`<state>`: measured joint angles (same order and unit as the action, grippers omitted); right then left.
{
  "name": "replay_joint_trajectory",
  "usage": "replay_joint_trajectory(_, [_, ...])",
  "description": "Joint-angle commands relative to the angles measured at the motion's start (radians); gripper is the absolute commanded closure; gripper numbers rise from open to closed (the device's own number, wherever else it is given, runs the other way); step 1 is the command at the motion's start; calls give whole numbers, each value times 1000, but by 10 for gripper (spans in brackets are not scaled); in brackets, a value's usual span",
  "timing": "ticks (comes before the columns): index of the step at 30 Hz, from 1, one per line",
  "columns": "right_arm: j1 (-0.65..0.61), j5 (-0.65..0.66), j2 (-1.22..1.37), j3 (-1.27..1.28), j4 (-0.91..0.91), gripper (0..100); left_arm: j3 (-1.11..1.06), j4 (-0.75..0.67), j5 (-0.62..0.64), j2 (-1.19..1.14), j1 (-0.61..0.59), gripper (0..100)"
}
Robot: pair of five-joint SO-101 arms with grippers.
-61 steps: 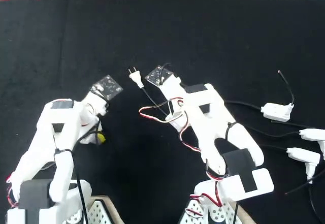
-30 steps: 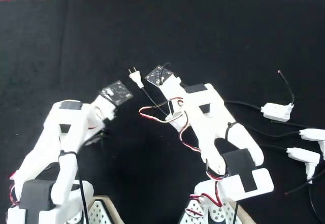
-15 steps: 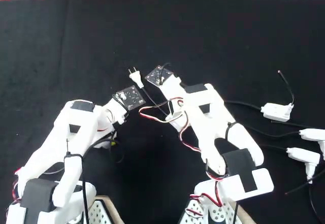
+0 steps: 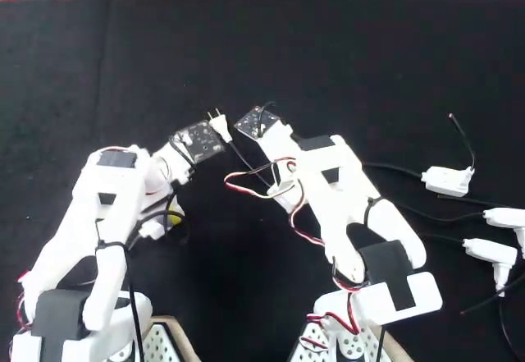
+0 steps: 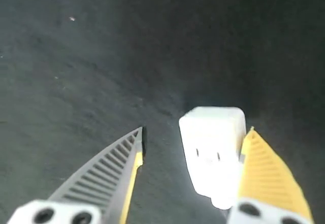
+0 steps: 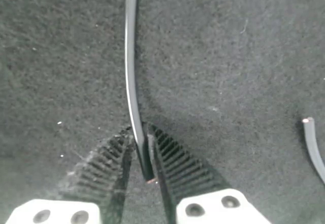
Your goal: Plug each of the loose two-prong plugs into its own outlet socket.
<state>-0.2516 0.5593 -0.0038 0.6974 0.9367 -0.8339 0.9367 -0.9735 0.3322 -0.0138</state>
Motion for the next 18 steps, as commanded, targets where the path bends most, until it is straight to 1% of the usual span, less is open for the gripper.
replay_joint_trajectory(1, [12, -6, -41, -5, -11, 987, -5, -8, -26, 44, -28, 700])
replay_joint_trajectory(3, [12, -6, -41, -5, -11, 987, -8, -38, -25, 60, -59, 700])
replay_joint_trajectory(5, [12, -6, -41, -5, -11, 987, 1, -38, -23, 66, -76, 700])
replay_joint_trajectory(8, [12, -6, -41, -5, -12, 987, -12, 5, -25, 86, -58, 700])
replay_joint_trajectory(10, [12, -6, -41, -5, -12, 987, -31, 0, -25, 91, -42, 700])
replay_joint_trajectory(12, [12, -6, -41, -5, -12, 987, -53, -52, -23, 91, -48, 700])
replay_joint_trajectory(15, [12, -6, -41, -5, -11, 987, -70, -137, -23, 89, -105, 700])
replay_joint_trajectory(16, [12, -6, -41, -5, -11, 987, -74, -140, -23, 89, -113, 700])
replay_joint_trajectory(18, [12, -6, -41, -1, -15, 987, -74, -83, -25, 97, -107, 700])
